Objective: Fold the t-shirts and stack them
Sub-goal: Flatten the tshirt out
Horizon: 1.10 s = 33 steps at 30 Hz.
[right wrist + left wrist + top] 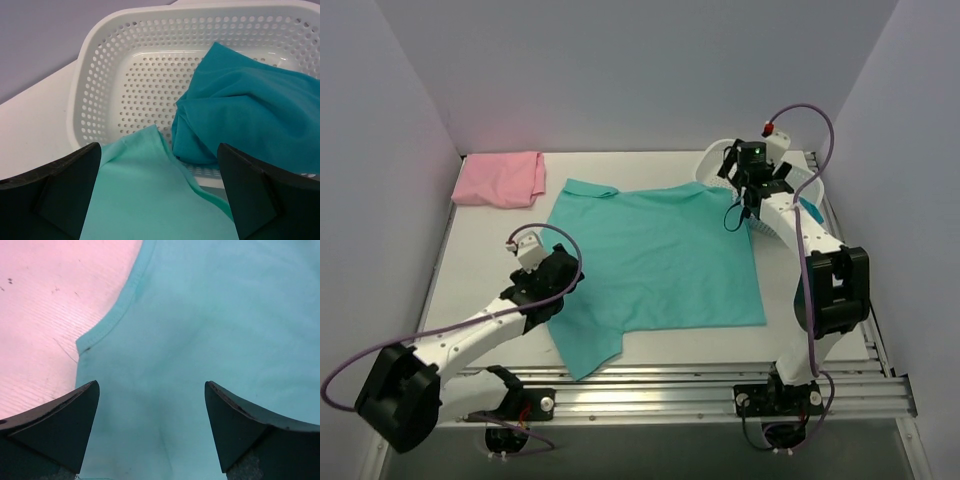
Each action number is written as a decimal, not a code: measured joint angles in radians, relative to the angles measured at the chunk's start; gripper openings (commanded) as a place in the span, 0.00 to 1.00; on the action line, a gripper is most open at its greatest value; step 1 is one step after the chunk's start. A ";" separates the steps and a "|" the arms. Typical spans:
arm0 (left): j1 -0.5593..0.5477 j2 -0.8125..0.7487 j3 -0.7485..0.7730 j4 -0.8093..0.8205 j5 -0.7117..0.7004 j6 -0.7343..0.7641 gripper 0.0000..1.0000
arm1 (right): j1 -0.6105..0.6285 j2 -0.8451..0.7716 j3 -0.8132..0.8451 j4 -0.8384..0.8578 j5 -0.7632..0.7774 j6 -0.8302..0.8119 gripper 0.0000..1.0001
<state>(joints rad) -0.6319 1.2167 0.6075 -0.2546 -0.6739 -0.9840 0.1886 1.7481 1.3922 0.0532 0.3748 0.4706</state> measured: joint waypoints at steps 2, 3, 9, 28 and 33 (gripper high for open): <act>0.001 -0.077 -0.007 -0.022 -0.034 -0.003 0.95 | 0.002 -0.010 -0.033 0.011 -0.002 0.003 0.97; 0.001 -0.094 -0.005 -0.029 -0.052 -0.003 0.95 | 0.003 -0.019 -0.058 0.010 -0.002 0.005 0.97; -0.004 -0.037 0.034 -0.077 -0.090 0.010 0.95 | 0.008 -0.100 -0.221 -0.023 0.003 0.055 0.99; -0.008 0.253 0.171 0.278 0.082 0.196 0.95 | -0.098 -0.021 -0.283 0.045 0.007 0.141 0.99; -0.006 0.288 0.171 0.322 0.109 0.212 0.95 | -0.097 -0.022 -0.296 0.063 0.002 0.154 0.99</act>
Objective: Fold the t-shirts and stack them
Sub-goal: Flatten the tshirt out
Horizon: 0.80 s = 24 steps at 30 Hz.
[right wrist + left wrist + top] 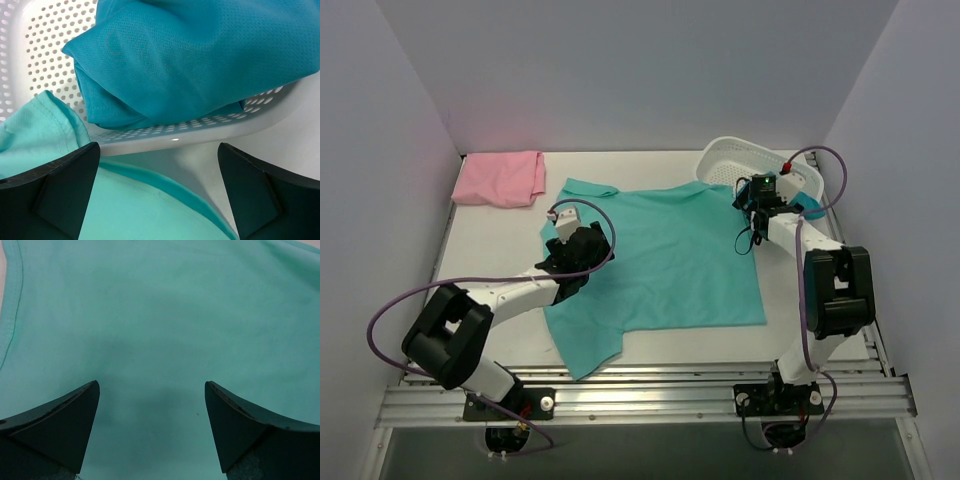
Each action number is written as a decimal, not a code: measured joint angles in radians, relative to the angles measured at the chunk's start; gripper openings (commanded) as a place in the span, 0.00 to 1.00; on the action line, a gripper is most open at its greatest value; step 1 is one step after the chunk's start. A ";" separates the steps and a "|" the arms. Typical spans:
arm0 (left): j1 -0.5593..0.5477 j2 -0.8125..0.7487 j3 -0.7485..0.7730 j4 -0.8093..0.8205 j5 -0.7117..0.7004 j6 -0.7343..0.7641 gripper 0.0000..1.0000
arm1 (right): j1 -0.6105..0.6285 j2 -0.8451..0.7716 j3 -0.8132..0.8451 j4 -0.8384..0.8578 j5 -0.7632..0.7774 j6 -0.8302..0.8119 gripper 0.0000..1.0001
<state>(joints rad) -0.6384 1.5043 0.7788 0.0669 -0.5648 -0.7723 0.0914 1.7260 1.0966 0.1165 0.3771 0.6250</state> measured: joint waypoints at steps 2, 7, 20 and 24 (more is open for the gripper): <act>0.000 0.011 0.000 0.014 0.008 0.002 0.94 | -0.001 0.000 -0.002 0.006 0.001 0.002 0.99; 0.001 0.033 0.000 0.037 0.028 0.012 0.95 | -0.021 0.037 0.023 0.017 0.000 0.005 0.97; 0.033 0.033 0.000 0.067 0.038 0.037 0.94 | -0.156 0.236 0.173 0.147 -0.119 0.060 0.00; 0.039 0.034 0.000 0.078 0.051 0.037 0.94 | -0.162 0.230 0.148 0.160 -0.122 0.056 0.00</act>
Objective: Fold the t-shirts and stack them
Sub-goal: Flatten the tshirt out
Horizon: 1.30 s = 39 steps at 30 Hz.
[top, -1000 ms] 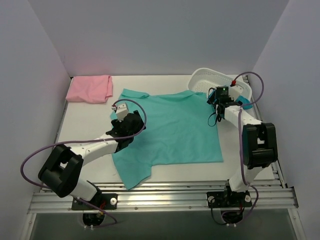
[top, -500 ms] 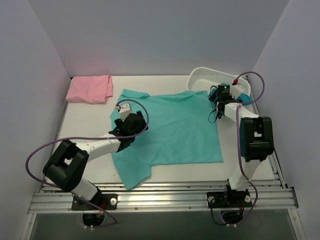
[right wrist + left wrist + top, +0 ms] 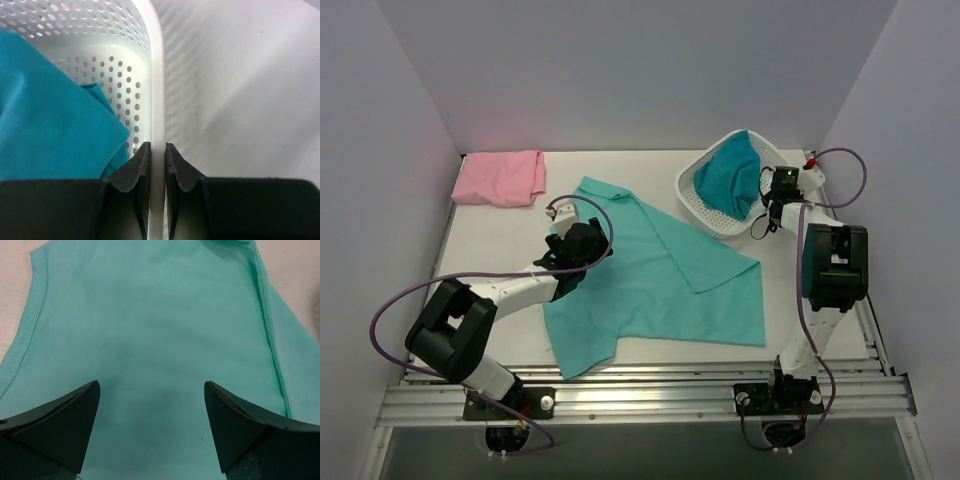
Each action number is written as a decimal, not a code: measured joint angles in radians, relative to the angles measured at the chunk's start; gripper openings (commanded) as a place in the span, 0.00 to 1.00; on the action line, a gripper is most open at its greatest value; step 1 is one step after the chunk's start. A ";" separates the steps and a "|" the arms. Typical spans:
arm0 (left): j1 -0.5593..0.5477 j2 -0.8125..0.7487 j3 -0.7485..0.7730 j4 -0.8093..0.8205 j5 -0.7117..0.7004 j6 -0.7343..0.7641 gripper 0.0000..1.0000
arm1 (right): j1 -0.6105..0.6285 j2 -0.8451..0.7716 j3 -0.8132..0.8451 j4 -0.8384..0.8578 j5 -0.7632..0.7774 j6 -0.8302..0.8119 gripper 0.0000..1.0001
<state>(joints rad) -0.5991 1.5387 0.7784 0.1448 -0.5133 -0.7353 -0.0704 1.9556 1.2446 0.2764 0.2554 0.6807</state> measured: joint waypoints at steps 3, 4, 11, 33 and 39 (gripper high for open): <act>0.000 0.002 0.000 0.009 0.014 0.000 0.93 | 0.000 -0.039 -0.033 -0.009 0.013 -0.001 0.00; 0.000 0.002 -0.002 0.014 0.019 0.000 0.94 | 0.002 -0.053 -0.037 -0.026 0.018 -0.003 0.00; 0.000 -0.004 -0.016 0.032 0.044 0.000 0.93 | 0.005 -0.154 0.017 -0.210 0.085 -0.042 0.00; -0.002 -0.042 -0.077 0.082 0.127 -0.012 0.91 | -0.265 -0.525 -0.087 -0.524 0.345 -0.117 0.66; -0.008 -0.055 -0.099 0.098 0.146 -0.016 0.91 | -0.265 -0.545 -0.147 -0.521 0.296 -0.101 1.00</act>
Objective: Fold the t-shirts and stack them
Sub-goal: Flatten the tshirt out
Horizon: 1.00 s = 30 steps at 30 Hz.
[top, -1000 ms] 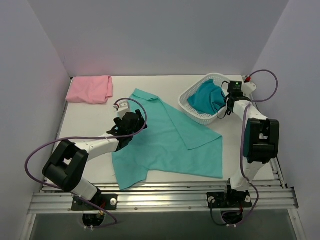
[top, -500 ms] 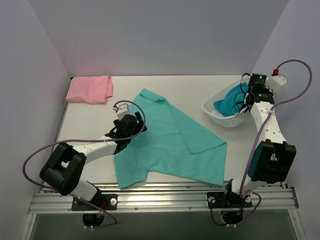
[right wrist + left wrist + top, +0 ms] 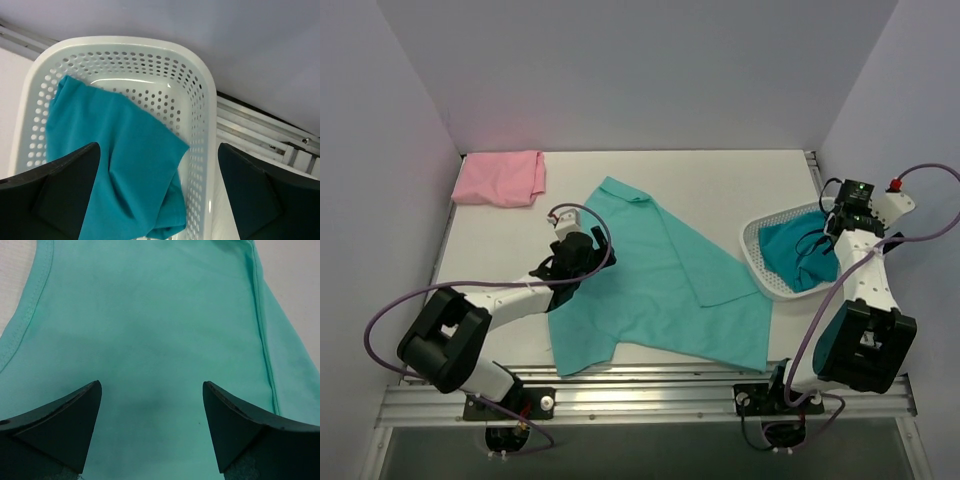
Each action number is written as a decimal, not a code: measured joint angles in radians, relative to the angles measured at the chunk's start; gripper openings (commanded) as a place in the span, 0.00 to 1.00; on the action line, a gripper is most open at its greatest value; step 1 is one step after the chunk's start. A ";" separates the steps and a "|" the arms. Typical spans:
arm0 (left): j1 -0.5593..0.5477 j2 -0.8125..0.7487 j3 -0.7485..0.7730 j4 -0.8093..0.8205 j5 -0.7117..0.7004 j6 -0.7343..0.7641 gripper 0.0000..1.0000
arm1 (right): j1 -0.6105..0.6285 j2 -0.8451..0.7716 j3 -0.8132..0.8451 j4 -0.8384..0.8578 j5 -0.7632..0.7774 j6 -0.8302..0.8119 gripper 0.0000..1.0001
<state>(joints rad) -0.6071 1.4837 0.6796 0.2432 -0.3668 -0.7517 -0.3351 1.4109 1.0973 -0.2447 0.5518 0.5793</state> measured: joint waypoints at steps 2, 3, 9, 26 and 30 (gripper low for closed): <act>-0.002 -0.005 -0.002 0.001 0.004 0.000 0.91 | 0.003 -0.035 -0.018 0.001 -0.034 0.001 1.00; -0.003 -0.006 -0.002 0.002 0.005 -0.001 0.90 | 0.007 -0.059 -0.025 0.001 -0.054 0.002 1.00; -0.010 -0.009 -0.002 0.008 0.010 -0.003 0.90 | 0.185 -0.210 -0.027 0.046 -0.137 0.051 0.81; -0.013 -0.041 -0.002 0.000 -0.013 0.002 0.90 | 0.682 0.678 0.460 0.299 -0.328 0.086 0.00; -0.011 -0.063 -0.002 0.000 -0.023 0.005 0.90 | 0.617 0.715 0.425 0.298 -0.351 0.095 0.00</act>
<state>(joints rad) -0.6178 1.4212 0.6781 0.2436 -0.3901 -0.7464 0.2821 2.1254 1.5219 0.0528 0.2005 0.6746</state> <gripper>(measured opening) 0.905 0.001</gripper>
